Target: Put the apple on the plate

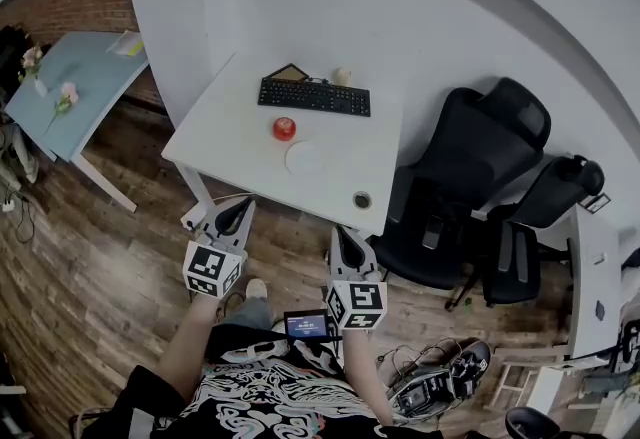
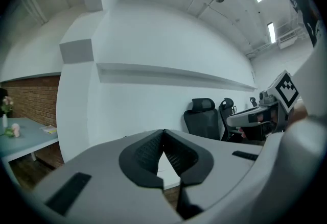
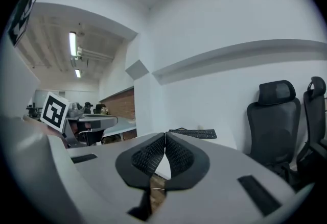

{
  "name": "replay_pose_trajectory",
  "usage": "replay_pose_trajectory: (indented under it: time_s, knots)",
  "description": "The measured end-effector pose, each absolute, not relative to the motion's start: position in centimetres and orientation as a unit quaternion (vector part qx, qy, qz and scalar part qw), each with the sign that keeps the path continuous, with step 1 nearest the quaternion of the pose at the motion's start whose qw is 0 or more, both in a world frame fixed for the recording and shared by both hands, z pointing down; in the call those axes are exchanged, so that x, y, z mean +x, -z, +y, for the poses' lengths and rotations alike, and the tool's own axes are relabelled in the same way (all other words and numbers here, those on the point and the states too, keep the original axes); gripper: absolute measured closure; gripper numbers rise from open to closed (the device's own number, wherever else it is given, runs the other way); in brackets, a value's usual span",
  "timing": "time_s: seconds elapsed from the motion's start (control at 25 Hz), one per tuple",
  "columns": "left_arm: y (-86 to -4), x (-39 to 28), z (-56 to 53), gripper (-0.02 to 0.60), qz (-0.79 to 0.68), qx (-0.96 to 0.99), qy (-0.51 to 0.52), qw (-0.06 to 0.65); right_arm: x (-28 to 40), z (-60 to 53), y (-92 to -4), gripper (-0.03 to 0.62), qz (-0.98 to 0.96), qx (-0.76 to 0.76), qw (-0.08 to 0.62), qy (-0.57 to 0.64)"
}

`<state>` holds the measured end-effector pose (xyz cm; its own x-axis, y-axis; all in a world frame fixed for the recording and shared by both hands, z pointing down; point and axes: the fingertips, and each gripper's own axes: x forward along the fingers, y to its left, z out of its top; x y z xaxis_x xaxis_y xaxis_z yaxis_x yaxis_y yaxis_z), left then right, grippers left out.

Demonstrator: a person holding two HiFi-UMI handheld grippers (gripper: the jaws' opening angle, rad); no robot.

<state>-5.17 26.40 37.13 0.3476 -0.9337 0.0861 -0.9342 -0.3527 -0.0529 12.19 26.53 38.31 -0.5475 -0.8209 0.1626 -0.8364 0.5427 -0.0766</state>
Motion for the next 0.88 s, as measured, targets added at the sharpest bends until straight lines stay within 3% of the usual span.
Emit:
replay_pose_trajectory:
  time_s: [0.48, 0.88]
  knots:
    - [-38.8, -6.9, 20.9, 0.568, -0.580, 0.813, -0.037, 0.016, 11.9, 20.8, -38.7, 0.566, -0.875, 0.475, 0.002, -0.089]
    - [-40.2, -10.0, 8.7, 0.568, -0.574, 0.818, -0.044, 0.013, 8.4, 9.1, -40.9, 0.566, -0.869, 0.486, 0.046, -0.083]
